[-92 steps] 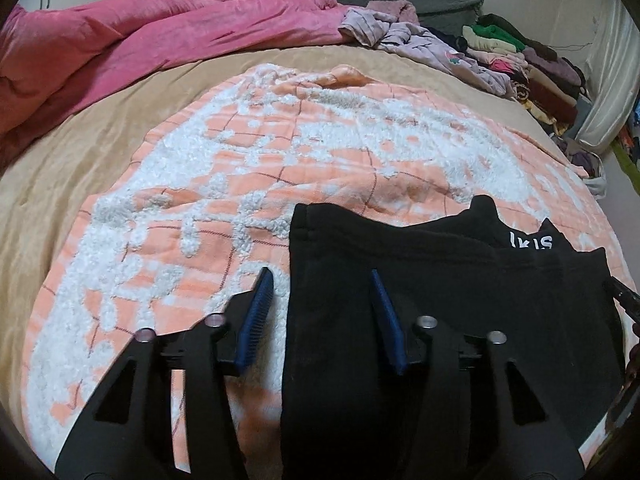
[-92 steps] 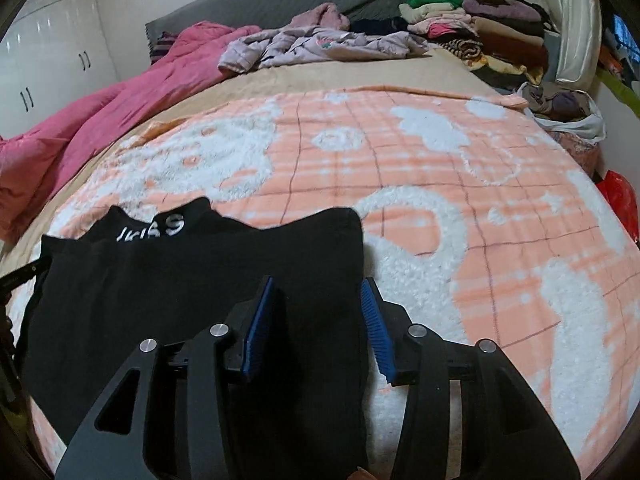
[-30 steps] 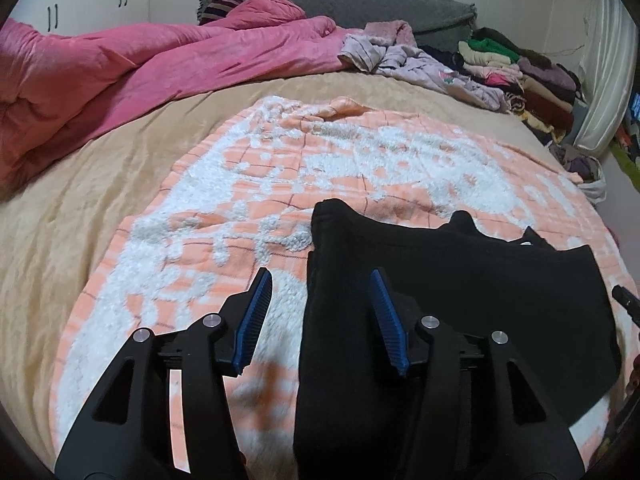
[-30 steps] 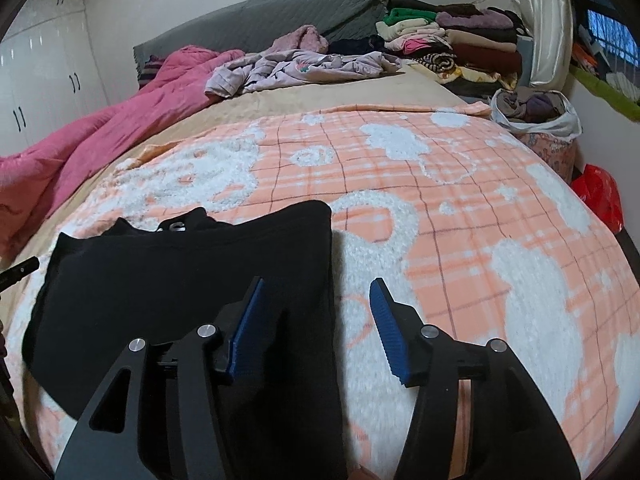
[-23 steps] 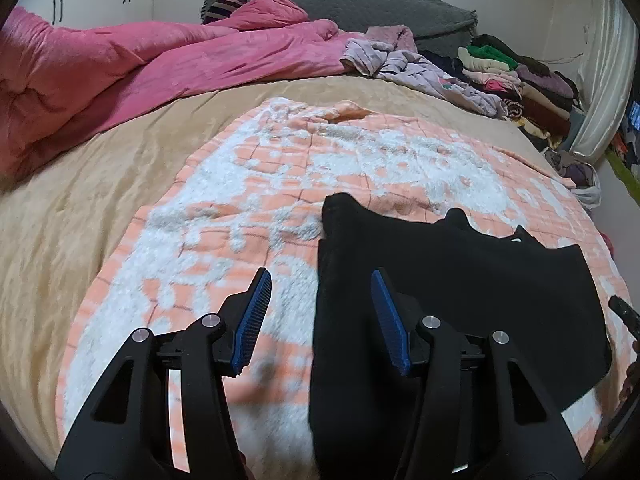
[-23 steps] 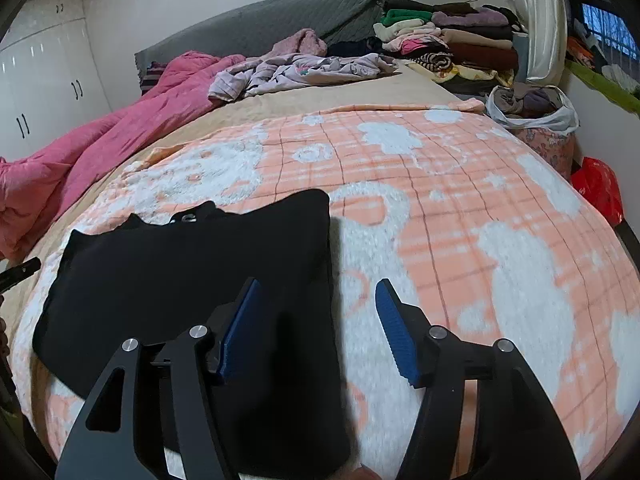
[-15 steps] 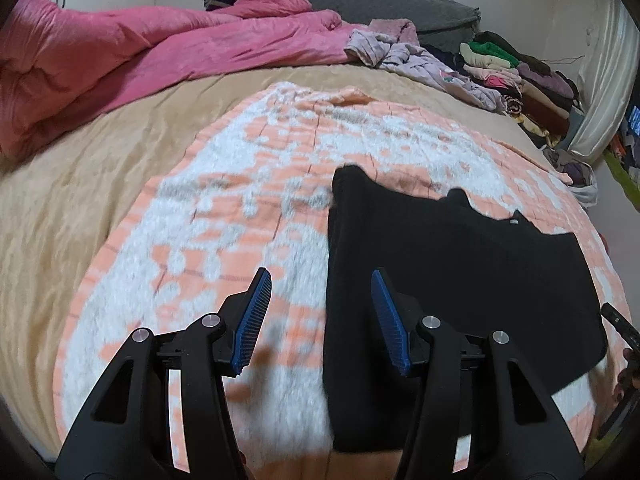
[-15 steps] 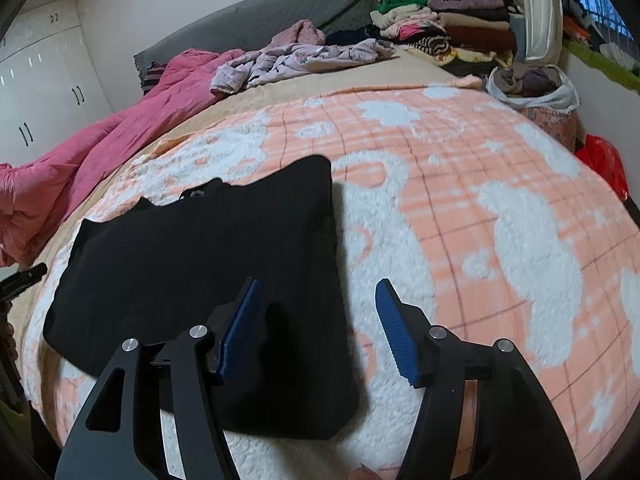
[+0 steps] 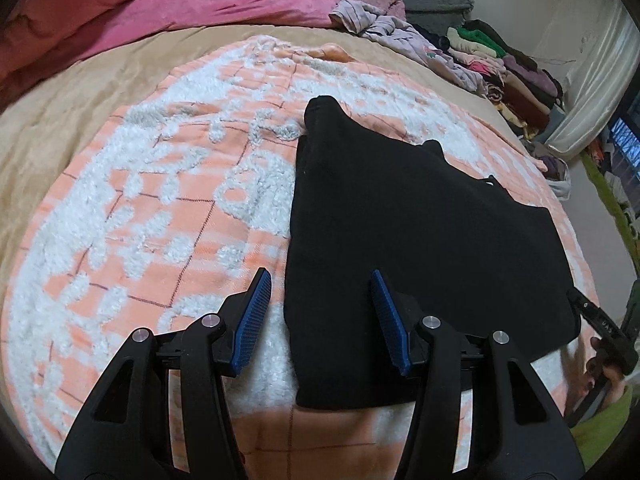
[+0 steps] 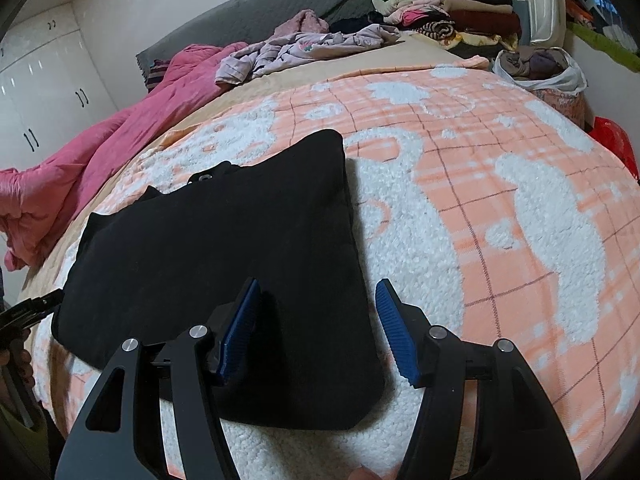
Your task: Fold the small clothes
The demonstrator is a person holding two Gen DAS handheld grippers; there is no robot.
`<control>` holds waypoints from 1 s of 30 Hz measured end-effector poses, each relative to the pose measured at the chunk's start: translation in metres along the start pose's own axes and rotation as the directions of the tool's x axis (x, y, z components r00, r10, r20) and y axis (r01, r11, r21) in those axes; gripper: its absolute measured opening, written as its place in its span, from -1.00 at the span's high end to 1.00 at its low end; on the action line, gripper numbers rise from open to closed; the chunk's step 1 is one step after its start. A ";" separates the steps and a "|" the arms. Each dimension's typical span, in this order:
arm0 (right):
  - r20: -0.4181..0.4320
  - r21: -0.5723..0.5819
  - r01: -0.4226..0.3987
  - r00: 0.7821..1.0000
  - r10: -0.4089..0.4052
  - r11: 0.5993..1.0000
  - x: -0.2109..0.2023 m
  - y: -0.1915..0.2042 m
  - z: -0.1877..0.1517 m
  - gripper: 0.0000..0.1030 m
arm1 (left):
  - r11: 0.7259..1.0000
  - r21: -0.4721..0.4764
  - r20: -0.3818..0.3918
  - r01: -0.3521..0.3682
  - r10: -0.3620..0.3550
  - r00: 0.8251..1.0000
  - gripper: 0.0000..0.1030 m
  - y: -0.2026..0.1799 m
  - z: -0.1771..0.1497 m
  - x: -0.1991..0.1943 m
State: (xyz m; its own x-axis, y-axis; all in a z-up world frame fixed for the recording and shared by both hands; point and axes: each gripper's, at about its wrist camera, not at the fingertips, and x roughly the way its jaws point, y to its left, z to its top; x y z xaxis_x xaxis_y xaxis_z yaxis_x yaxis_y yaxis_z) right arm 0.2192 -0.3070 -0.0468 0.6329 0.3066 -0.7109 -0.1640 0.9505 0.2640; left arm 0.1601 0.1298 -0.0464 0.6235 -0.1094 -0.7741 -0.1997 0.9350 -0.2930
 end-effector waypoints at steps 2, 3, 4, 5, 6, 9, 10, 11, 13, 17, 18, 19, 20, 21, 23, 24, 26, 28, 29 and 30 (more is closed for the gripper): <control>-0.009 0.006 -0.012 1.000 0.012 1.000 0.003 -0.001 -0.001 0.04 | 1.000 -0.005 -0.001 0.012 -0.012 1.000 0.14 0.000 -0.001 0.000; -0.013 0.008 -0.018 1.000 0.018 1.000 0.004 -0.002 -0.001 0.10 | 1.000 -0.008 -0.002 0.018 -0.018 1.000 0.15 0.000 -0.002 -0.001; -0.017 0.011 -0.026 1.000 0.026 1.000 0.005 -0.003 -0.002 0.15 | 1.000 -0.009 -0.004 0.024 -0.024 1.000 0.15 -0.001 -0.002 0.000; -0.019 0.012 -0.032 0.999 0.032 0.999 0.006 -0.003 -0.002 0.31 | 1.000 -0.009 -0.007 0.029 -0.029 1.000 0.19 -0.002 -0.003 0.000; -0.021 0.015 -0.046 0.999 0.046 0.999 0.006 -0.003 -0.002 0.55 | 0.999 -0.009 -0.007 0.033 -0.033 0.999 0.28 -0.003 -0.004 0.000; 0.007 -0.004 -0.067 0.998 0.068 0.998 -0.001 0.001 -0.002 0.81 | 1.000 0.010 -0.003 0.028 -0.027 1.000 0.79 -0.010 -0.005 -0.002; 0.019 -0.020 -0.060 0.998 0.060 0.998 -0.006 0.004 -0.002 0.82 | 0.999 0.026 0.000 0.021 -0.021 1.000 0.86 -0.013 -0.005 -0.005; 0.034 -0.033 -0.051 0.998 0.052 0.998 -0.012 0.006 -0.002 0.83 | 0.999 0.031 0.004 0.024 -0.025 1.000 0.88 -0.014 -0.004 -0.009; 0.073 -0.047 -0.027 0.997 0.030 0.999 -0.024 0.007 -0.003 0.83 | 0.999 0.032 0.016 0.032 -0.032 0.999 0.88 -0.014 -0.002 -0.016; 0.080 -0.102 0.054 0.996 -0.045 0.993 -0.028 0.013 -0.009 0.81 | 0.997 0.081 0.001 -0.012 0.012 1.000 0.87 -0.016 -0.008 -0.014; 0.064 -0.111 0.075 0.996 -0.068 0.991 -0.023 0.014 -0.011 0.80 | 0.996 0.080 -0.011 -0.023 0.024 1.000 0.86 -0.015 -0.010 -0.008; 0.039 -0.120 0.125 0.992 -0.122 0.985 -0.014 0.013 -0.015 0.75 | 0.997 0.073 -0.012 -0.026 0.027 1.000 0.82 -0.013 -0.012 -0.005; 0.032 -0.124 0.144 0.990 -0.141 0.982 -0.010 0.012 -0.017 0.65 | 0.997 0.073 -0.009 -0.035 0.036 0.999 0.75 -0.013 -0.014 -0.003; 0.028 -0.124 0.150 0.989 -0.148 0.981 -0.007 0.011 -0.019 0.60 | 0.996 0.080 -0.003 -0.048 0.049 0.999 0.70 -0.012 -0.014 -0.004; 0.036 -0.113 0.164 0.986 -0.161 0.980 -0.006 0.009 -0.021 0.47 | 0.994 0.086 0.001 -0.061 0.061 0.998 0.59 -0.012 -0.015 -0.005; 0.040 -0.114 0.174 0.985 -0.170 0.978 -0.006 0.009 -0.021 0.39 | 0.994 0.085 0.001 -0.063 0.063 0.998 0.58 -0.012 -0.015 -0.006; 0.048 -0.113 0.194 0.981 -0.189 0.975 -0.006 0.009 -0.023 0.31 | 0.994 0.085 0.001 -0.065 0.065 0.998 0.58 -0.012 -0.016 -0.008; 0.048 -0.105 0.193 0.981 -0.189 0.975 -0.006 0.006 -0.026 0.28 | 0.994 0.089 0.004 -0.070 0.070 0.998 0.58 -0.012 -0.017 -0.009; 0.049 -0.098 0.197 0.980 -0.193 0.976 -0.007 0.006 -0.026 0.20 | 0.993 0.092 0.004 -0.071 0.071 0.997 0.56 -0.013 -0.018 -0.010; 0.051 -0.091 0.203 0.979 -0.199 0.975 -0.008 0.004 -0.027 0.16 | 0.992 0.097 0.006 -0.078 0.078 0.997 0.55 -0.012 -0.019 -0.011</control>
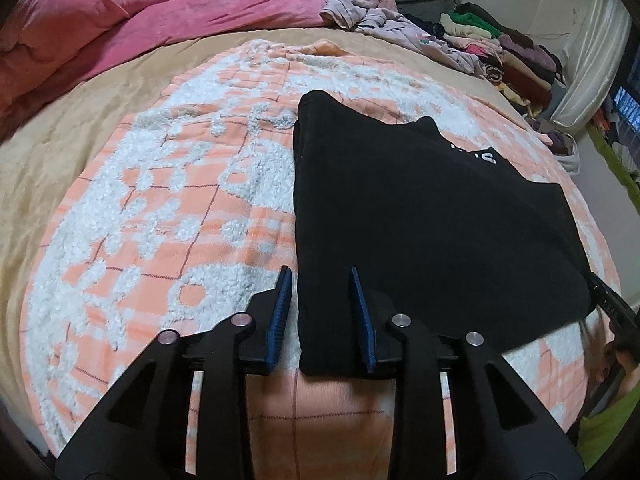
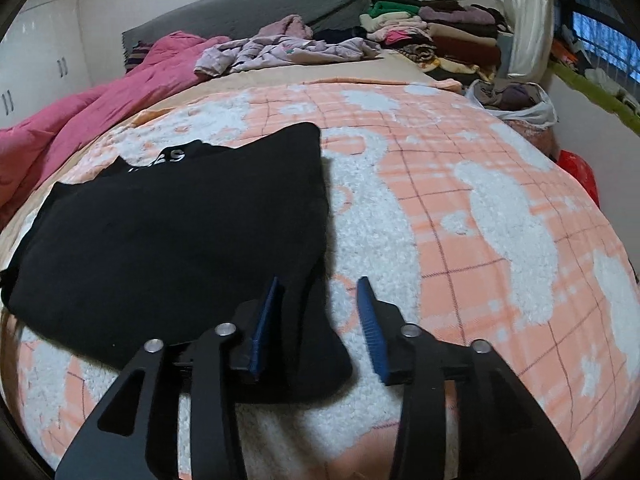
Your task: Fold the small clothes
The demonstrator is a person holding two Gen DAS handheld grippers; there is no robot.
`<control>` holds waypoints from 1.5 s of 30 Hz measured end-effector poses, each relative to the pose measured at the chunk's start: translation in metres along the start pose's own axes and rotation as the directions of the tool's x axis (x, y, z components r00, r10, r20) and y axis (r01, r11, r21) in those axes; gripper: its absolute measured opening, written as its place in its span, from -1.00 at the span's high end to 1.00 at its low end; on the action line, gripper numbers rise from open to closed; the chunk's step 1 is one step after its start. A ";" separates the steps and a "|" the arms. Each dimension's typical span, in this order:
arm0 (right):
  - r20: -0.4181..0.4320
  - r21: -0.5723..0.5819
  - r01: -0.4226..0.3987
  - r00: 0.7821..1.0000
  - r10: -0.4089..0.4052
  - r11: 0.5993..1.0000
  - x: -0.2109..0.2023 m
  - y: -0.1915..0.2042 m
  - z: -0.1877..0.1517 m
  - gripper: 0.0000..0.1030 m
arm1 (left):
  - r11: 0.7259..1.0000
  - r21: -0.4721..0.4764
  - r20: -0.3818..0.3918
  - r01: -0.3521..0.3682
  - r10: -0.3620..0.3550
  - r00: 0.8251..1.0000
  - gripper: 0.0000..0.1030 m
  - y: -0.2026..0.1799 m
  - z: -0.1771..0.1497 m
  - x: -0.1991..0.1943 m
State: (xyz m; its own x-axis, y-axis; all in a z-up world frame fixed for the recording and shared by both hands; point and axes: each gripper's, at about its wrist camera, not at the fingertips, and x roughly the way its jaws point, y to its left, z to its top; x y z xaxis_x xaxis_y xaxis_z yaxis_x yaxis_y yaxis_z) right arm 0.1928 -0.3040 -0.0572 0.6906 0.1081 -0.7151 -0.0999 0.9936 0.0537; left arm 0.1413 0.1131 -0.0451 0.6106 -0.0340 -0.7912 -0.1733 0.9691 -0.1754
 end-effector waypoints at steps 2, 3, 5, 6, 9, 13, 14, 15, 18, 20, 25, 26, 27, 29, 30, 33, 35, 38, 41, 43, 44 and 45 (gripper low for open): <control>0.002 0.008 0.008 1.000 -0.008 1.000 -0.002 -0.002 -0.001 0.09 | 1.000 0.002 -0.001 -0.001 0.001 1.000 0.54 -0.001 -0.002 -0.001; 0.002 0.009 0.013 1.000 -0.013 1.000 -0.003 -0.001 -0.001 0.04 | 1.000 0.002 -0.001 -0.001 0.001 1.000 0.54 0.000 -0.002 -0.001; 0.002 0.018 0.019 1.000 -0.019 1.000 -0.005 -0.002 -0.002 -0.01 | 1.000 0.004 -0.001 -0.005 0.005 1.000 0.50 -0.001 -0.004 -0.003; 0.002 0.023 0.018 1.000 -0.018 1.000 -0.006 -0.003 -0.002 -0.07 | 1.000 0.008 -0.003 -0.010 0.010 1.000 0.49 -0.002 -0.004 -0.003; 0.000 0.043 0.022 1.000 -0.022 0.999 -0.007 -0.006 -0.006 -0.13 | 1.000 0.002 -0.008 -0.007 0.007 1.000 0.48 -0.001 -0.007 -0.004; -0.002 0.055 0.035 0.999 -0.035 0.998 -0.011 -0.008 -0.008 -0.24 | 1.000 0.005 -0.011 -0.010 0.010 1.000 0.44 -0.001 -0.011 -0.004; -0.003 0.057 0.035 0.999 -0.035 0.998 -0.012 -0.009 -0.009 -0.26 | 1.000 0.003 -0.011 -0.011 0.011 1.000 0.41 -0.001 -0.011 -0.005; -0.003 0.060 0.036 0.999 -0.036 0.998 -0.013 -0.009 -0.010 -0.28 | 1.000 0.001 -0.011 -0.009 0.009 1.000 0.41 0.000 -0.012 -0.005; 0.000 0.065 0.037 0.999 -0.037 0.997 -0.017 -0.009 -0.011 -0.29 | 1.000 0.001 -0.011 -0.006 0.006 1.000 0.39 0.000 -0.013 -0.008; 0.002 0.065 0.041 0.999 -0.041 0.997 -0.020 -0.008 -0.012 -0.34 | 1.000 0.001 -0.011 -0.008 0.008 1.000 0.35 0.000 -0.013 -0.008; 0.012 0.055 0.037 0.999 -0.037 0.998 -0.031 -0.004 -0.015 -0.50 | 1.000 0.002 -0.014 -0.004 0.004 1.000 0.28 0.001 -0.015 -0.013; 0.017 0.053 0.031 0.999 -0.032 0.998 -0.034 -0.002 -0.014 -0.53 | 1.000 0.002 -0.014 -0.004 0.004 1.000 0.25 0.001 -0.016 -0.014; 0.024 0.050 0.026 0.999 -0.027 0.998 -0.038 0.000 -0.014 -0.53 | 1.000 0.001 -0.015 -0.004 0.004 1.000 0.23 0.002 -0.017 -0.016; 0.035 0.035 0.007 0.999 -0.008 0.999 -0.045 0.008 -0.013 -0.58 | 1.000 0.001 -0.017 -0.001 0.001 1.000 0.18 0.003 -0.017 -0.019; 0.039 0.024 0.001 0.999 -0.002 1.000 -0.048 0.012 -0.013 -0.71 | 1.000 -0.001 -0.014 0.002 -0.002 1.000 0.18 0.005 -0.018 -0.022; 0.067 -0.042 -0.035 0.997 0.037 0.999 -0.059 0.037 -0.010 -0.76 | 1.000 -0.004 -0.005 -0.003 0.003 1.000 0.17 0.009 -0.018 -0.029; 0.077 -0.086 -0.055 0.995 0.062 0.995 -0.065 0.055 -0.008 -0.81 | 1.000 -0.008 0.003 -0.011 0.011 1.000 0.13 0.013 -0.018 -0.033; 0.096 -0.143 -0.084 0.990 0.099 0.986 -0.076 0.080 -0.007 -0.84 | 0.999 -0.025 0.022 -0.020 0.020 1.000 -0.30 0.021 -0.016 -0.041; 0.110 -0.185 -0.123 0.983 0.145 0.975 -0.086 0.102 -0.007 -0.87 | 0.999 -0.038 0.034 -0.019 0.021 0.999 -0.30 0.027 -0.014 -0.049; 0.117 -0.217 -0.159 0.975 0.188 0.963 -0.093 0.116 -0.007 -0.88 | 0.999 -0.045 0.044 -0.022 0.024 0.999 -0.40 0.032 -0.013 -0.053; 0.124 -0.236 -0.170 0.971 0.203 0.957 -0.096 0.123 -0.008 -0.90 | 0.998 -0.051 0.050 -0.021 0.023 0.998 -0.42 0.034 -0.013 -0.056; 0.128 -0.256 -0.178 0.968 0.215 0.950 -0.099 0.131 -0.008 -0.91 | 0.998 -0.057 0.051 -0.021 0.024 0.998 -0.42 0.037 -0.012 -0.057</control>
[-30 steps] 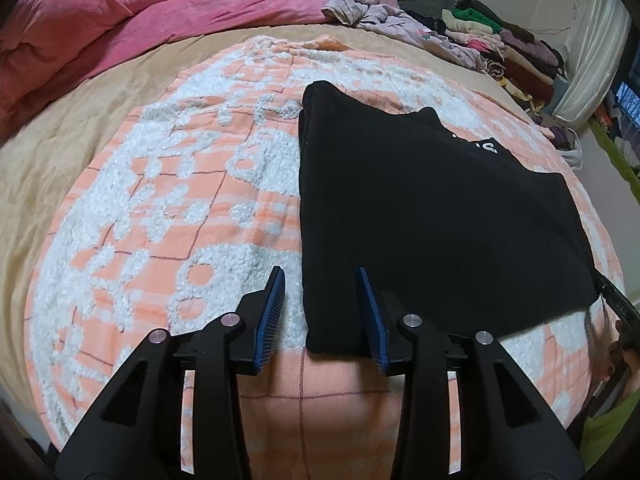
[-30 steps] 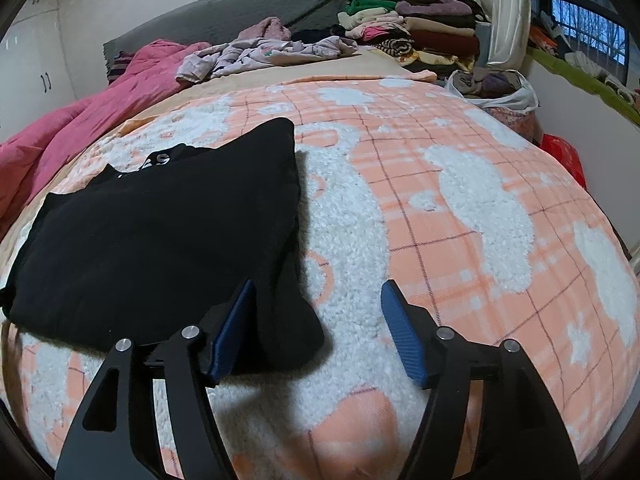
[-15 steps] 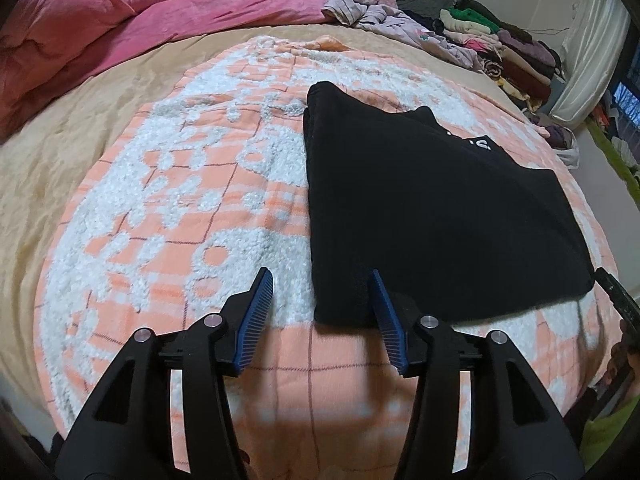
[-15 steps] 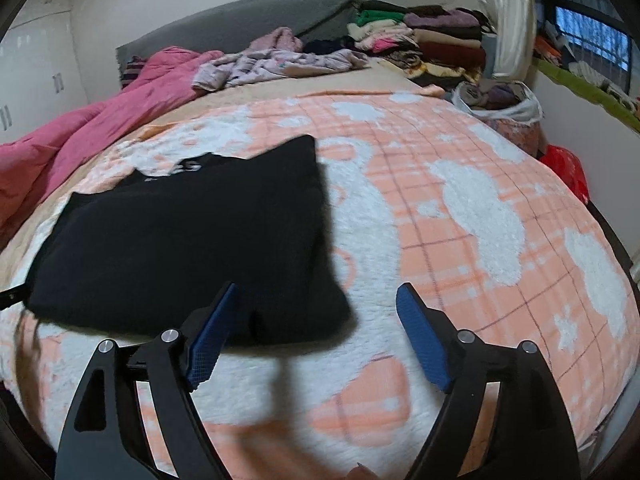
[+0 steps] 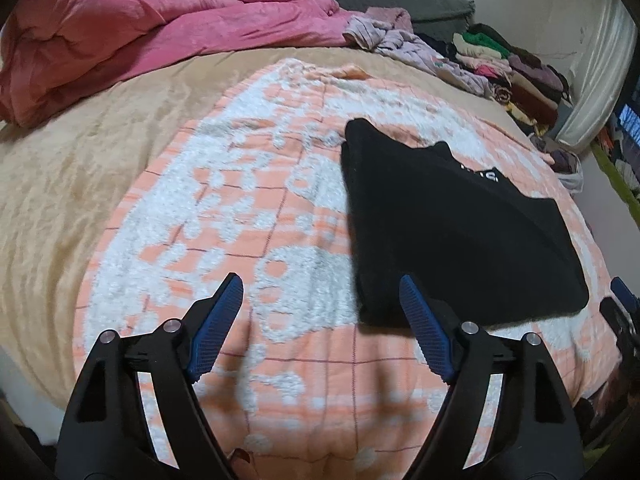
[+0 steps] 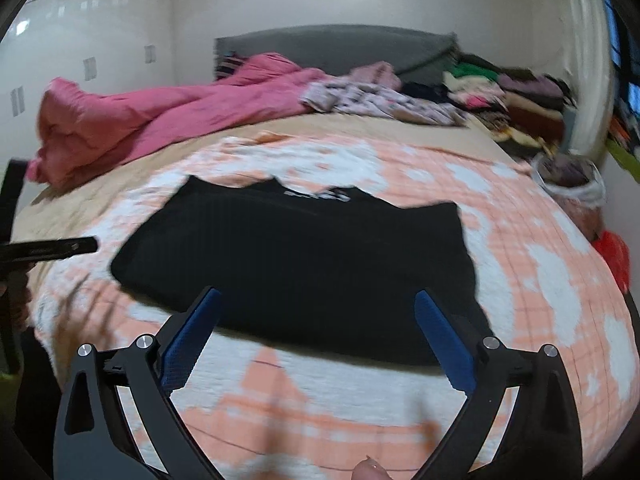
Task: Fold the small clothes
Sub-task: 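Move both open grippers to the side edge of the folded black shirt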
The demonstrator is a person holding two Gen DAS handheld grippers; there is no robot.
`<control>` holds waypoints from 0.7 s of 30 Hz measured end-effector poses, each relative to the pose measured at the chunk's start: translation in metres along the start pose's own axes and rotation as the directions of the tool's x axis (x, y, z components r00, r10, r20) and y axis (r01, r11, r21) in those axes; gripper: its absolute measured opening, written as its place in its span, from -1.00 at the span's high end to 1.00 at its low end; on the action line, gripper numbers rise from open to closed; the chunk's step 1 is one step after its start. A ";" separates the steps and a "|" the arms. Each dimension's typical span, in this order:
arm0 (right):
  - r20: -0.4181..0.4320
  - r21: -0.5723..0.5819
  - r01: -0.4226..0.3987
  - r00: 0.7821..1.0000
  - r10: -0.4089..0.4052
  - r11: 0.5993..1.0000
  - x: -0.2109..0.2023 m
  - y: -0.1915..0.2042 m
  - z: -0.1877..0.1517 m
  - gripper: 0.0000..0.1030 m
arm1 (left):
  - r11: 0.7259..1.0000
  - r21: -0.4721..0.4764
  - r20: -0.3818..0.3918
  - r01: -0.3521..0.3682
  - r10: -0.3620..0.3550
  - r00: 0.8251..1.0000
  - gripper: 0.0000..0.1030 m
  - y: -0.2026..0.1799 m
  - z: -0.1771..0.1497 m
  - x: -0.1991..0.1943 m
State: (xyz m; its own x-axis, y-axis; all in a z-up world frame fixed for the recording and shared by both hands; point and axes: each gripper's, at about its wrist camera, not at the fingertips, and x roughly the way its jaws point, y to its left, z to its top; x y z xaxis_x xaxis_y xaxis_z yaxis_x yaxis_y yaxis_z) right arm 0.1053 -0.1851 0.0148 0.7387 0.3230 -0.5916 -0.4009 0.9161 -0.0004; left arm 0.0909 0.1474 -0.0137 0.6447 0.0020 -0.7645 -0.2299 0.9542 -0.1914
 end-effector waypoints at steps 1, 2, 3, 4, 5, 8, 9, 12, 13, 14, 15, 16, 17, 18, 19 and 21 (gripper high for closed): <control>0.001 -0.016 -0.008 1.000 0.008 1.000 0.000 0.007 0.002 -0.91 | 1.000 -0.004 0.000 -0.002 0.002 1.000 -0.47 0.002 0.000 -0.001; -0.001 -0.036 -0.015 1.000 0.015 0.999 0.000 0.014 0.003 -0.91 | 1.000 -0.006 0.001 -0.007 0.007 1.000 -0.68 0.003 0.001 -0.001; -0.002 -0.045 -0.019 1.000 0.019 0.999 0.000 0.019 0.003 -0.91 | 1.000 -0.008 0.008 -0.011 0.011 1.000 -0.71 0.005 0.001 -0.003; -0.005 -0.061 -0.030 1.000 0.029 0.998 0.002 0.026 0.004 -0.91 | 1.000 -0.010 0.013 -0.010 0.010 1.000 -0.71 0.007 0.002 -0.004; -0.008 -0.075 -0.038 0.999 0.037 0.996 0.003 0.032 0.004 -0.91 | 1.000 -0.012 0.014 -0.008 0.008 1.000 -0.71 0.008 0.003 -0.005; -0.026 -0.123 -0.060 0.998 0.058 0.991 0.007 0.053 0.002 -0.91 | 1.000 -0.014 0.021 -0.015 0.015 1.000 -0.73 0.011 0.004 -0.007; -0.030 -0.132 -0.066 0.998 0.063 0.989 0.009 0.057 0.001 -0.91 | 1.000 -0.015 0.022 -0.016 0.016 1.000 -0.74 0.012 0.005 -0.008; -0.051 -0.166 -0.094 0.995 0.086 0.982 0.018 0.073 -0.001 -0.91 | 1.000 -0.022 0.023 -0.021 0.022 0.999 -0.77 0.016 0.006 -0.007; -0.057 -0.179 -0.106 0.994 0.097 0.978 0.020 0.079 -0.002 -0.91 | 0.999 -0.026 0.022 -0.020 0.021 1.000 -0.78 0.017 0.007 -0.006; -0.062 -0.193 -0.113 0.993 0.103 0.975 0.023 0.084 -0.002 -0.91 | 0.999 -0.028 0.022 -0.017 0.018 1.000 -0.78 0.018 0.009 -0.005; -0.065 -0.203 -0.117 0.992 0.106 0.972 0.026 0.089 -0.002 -0.91 | 0.999 -0.029 0.021 -0.017 0.018 1.000 -0.78 0.018 0.010 -0.004; -0.070 -0.219 -0.121 0.992 0.108 0.968 0.029 0.095 -0.003 -0.91 | 0.999 -0.028 0.021 -0.018 0.019 1.000 -0.79 0.018 0.011 -0.003; -0.076 -0.232 -0.126 0.991 0.111 0.965 0.032 0.100 -0.004 -0.91 | 0.999 -0.026 0.021 -0.020 0.020 1.000 -0.79 0.018 0.014 -0.002; -0.081 -0.242 -0.129 0.990 0.113 0.962 0.035 0.104 -0.004 -0.91 | 0.999 -0.025 0.021 -0.020 0.020 1.000 -0.79 0.018 0.016 -0.001; -0.087 -0.257 -0.131 0.990 0.113 0.958 0.039 0.110 -0.005 -0.91 | 1.000 -0.024 0.020 -0.020 0.021 1.000 -0.79 0.017 0.018 0.001; -0.097 -0.277 -0.134 0.989 0.111 0.952 0.046 0.117 -0.006 -0.91 | 1.000 -0.021 0.017 -0.023 0.023 1.000 -0.79 0.017 0.024 0.006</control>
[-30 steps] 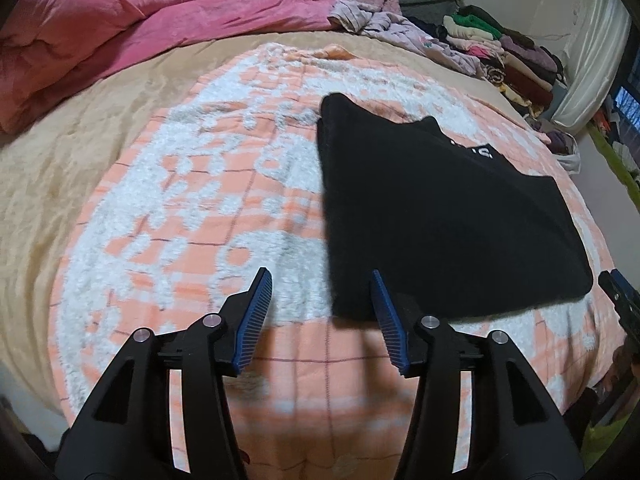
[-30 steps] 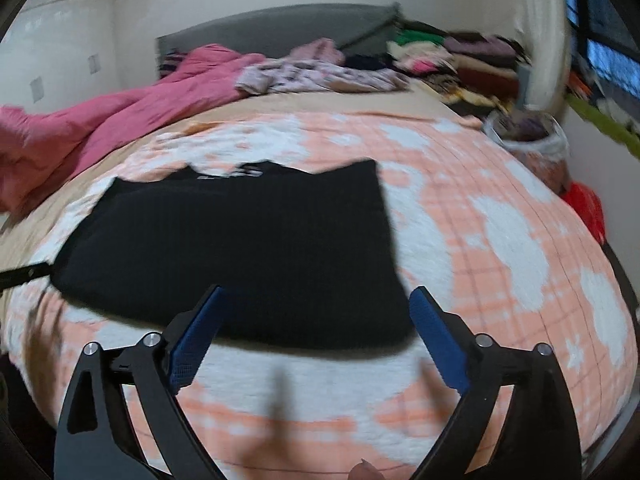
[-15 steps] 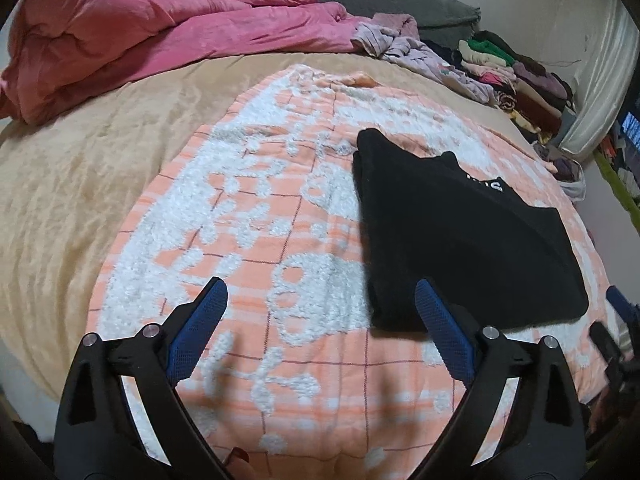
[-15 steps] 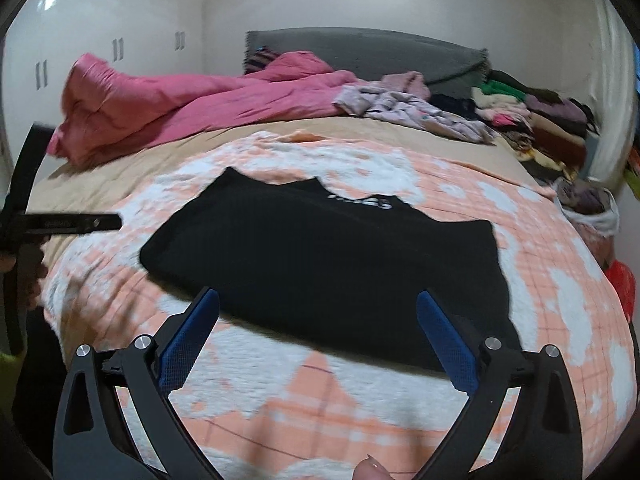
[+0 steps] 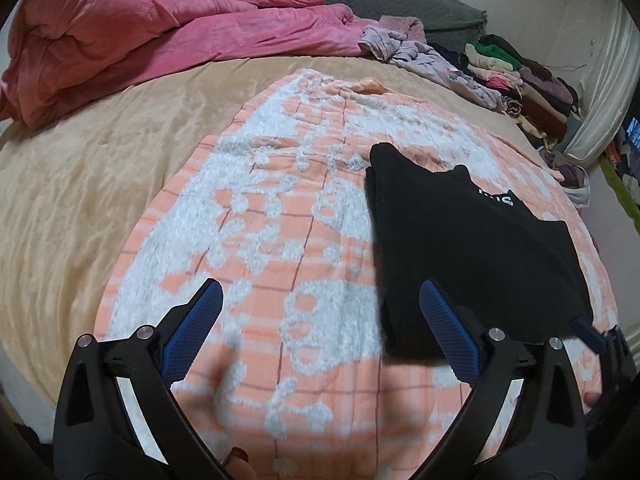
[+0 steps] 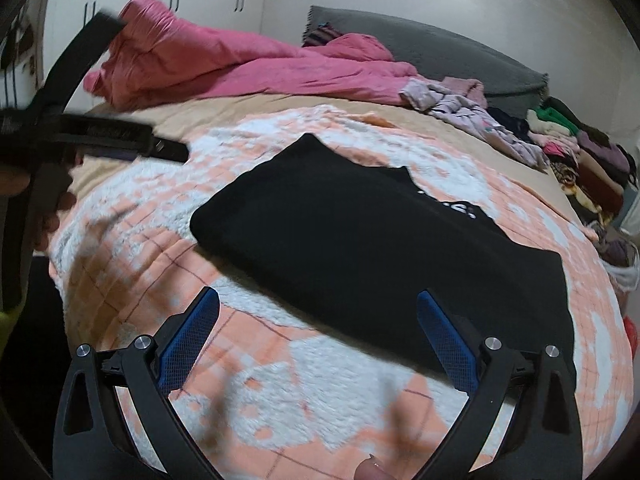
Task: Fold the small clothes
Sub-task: 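Move both open grippers to the side edge of the folded black shirt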
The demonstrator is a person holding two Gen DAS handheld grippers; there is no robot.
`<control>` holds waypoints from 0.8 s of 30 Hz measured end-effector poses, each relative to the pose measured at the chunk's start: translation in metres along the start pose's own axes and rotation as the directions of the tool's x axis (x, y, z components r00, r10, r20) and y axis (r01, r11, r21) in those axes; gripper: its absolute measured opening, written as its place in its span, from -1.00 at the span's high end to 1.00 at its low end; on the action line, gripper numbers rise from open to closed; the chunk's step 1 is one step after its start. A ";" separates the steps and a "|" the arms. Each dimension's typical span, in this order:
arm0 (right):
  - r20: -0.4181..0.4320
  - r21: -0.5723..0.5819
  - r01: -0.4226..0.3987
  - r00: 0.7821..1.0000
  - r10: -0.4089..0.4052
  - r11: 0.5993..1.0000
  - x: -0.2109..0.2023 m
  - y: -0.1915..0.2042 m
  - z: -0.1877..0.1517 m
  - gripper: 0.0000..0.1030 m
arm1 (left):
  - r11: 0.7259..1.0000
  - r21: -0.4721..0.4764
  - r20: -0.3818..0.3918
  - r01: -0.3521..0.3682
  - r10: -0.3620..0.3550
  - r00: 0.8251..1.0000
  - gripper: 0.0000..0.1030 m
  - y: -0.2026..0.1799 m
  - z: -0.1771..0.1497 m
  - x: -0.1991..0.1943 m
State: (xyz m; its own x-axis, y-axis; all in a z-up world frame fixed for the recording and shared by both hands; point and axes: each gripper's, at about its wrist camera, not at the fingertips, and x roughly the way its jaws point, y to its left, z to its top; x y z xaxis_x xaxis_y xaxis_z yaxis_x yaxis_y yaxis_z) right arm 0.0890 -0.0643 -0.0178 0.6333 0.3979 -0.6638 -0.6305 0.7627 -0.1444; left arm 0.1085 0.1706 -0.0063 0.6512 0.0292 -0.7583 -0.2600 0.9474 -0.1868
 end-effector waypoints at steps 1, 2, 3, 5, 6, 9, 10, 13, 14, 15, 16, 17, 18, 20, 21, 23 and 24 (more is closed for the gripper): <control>-0.007 -0.015 0.000 1.000 0.000 1.000 0.005 0.004 0.001 -0.91 | 1.000 0.001 -0.001 -0.001 0.001 1.000 -0.79 0.000 0.003 0.003; -0.012 -0.027 -0.001 1.000 0.001 1.000 0.009 0.007 0.001 -0.91 | 1.000 0.002 -0.005 -0.003 0.003 1.000 -0.79 -0.001 0.007 0.006; -0.018 -0.037 -0.002 1.000 0.001 0.999 0.012 0.009 0.001 -0.91 | 1.000 0.003 -0.007 -0.003 0.003 1.000 -0.79 -0.001 0.009 0.008; -0.030 -0.065 0.002 1.000 -0.004 0.998 0.021 0.016 0.001 -0.91 | 1.000 0.010 -0.013 -0.002 0.002 1.000 -0.80 -0.004 0.015 0.015; -0.034 -0.078 0.007 0.999 -0.010 0.997 0.025 0.019 0.001 -0.91 | 1.000 0.017 -0.018 -0.001 0.002 1.000 -0.80 -0.006 0.019 0.020; -0.053 -0.120 0.033 0.998 -0.040 0.992 0.037 0.028 0.000 -0.91 | 1.000 0.030 -0.031 -0.001 0.002 1.000 -0.80 -0.011 0.027 0.031; -0.063 -0.134 0.050 0.996 -0.059 0.990 0.043 0.030 0.000 -0.91 | 0.999 0.032 -0.038 0.003 -0.001 0.999 -0.80 -0.012 0.030 0.036; -0.087 -0.164 0.089 0.991 -0.104 0.982 0.059 0.035 0.001 -0.91 | 0.999 0.032 -0.053 0.008 -0.006 0.999 -0.80 -0.016 0.037 0.047; -0.094 -0.170 0.097 0.989 -0.114 0.981 0.064 0.036 0.001 -0.91 | 0.999 0.032 -0.058 0.011 -0.009 0.998 -0.80 -0.017 0.040 0.051; -0.094 -0.169 0.094 0.989 -0.111 0.981 0.068 0.036 0.002 -0.91 | 0.999 0.032 -0.061 0.013 -0.011 0.998 -0.80 -0.019 0.043 0.054; -0.089 -0.163 0.092 0.990 -0.107 0.982 0.072 0.036 0.003 -0.91 | 0.999 0.032 -0.063 0.015 -0.013 0.998 -0.80 -0.020 0.046 0.058; -0.085 -0.159 0.095 0.990 -0.109 0.983 0.075 0.036 0.003 -0.91 | 0.999 0.032 -0.066 0.013 -0.011 0.998 -0.80 -0.021 0.048 0.061; -0.082 -0.155 0.095 0.991 -0.109 0.983 0.078 0.035 0.005 -0.91 | 0.999 0.033 -0.070 0.013 -0.010 0.997 -0.80 -0.021 0.050 0.064; -0.076 -0.152 0.098 0.991 -0.111 0.983 0.083 0.035 0.008 -0.91 | 0.999 0.026 -0.076 0.018 -0.016 0.997 -0.80 -0.023 0.055 0.071; -0.072 -0.155 0.101 0.991 -0.113 0.983 0.085 0.036 0.009 -0.91 | 1.000 0.024 -0.080 0.018 -0.016 0.997 -0.80 -0.023 0.057 0.073; -0.063 -0.173 0.114 0.990 -0.127 0.978 0.089 0.038 0.013 -0.90 | 1.000 0.021 -0.087 0.019 -0.017 0.996 -0.80 -0.025 0.061 0.079; -0.058 -0.183 0.123 0.989 -0.135 0.975 0.091 0.040 0.015 -0.89 | 1.000 0.020 -0.089 0.021 -0.020 0.996 -0.80 -0.026 0.062 0.081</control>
State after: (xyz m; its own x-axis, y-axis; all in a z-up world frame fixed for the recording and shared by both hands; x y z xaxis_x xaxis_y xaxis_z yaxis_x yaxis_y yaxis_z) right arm 0.1286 0.0097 -0.0735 0.6860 0.2608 -0.6793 -0.6191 0.6997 -0.3566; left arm 0.2123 0.1682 -0.0244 0.5900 -0.0179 -0.8072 -0.2320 0.9539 -0.1907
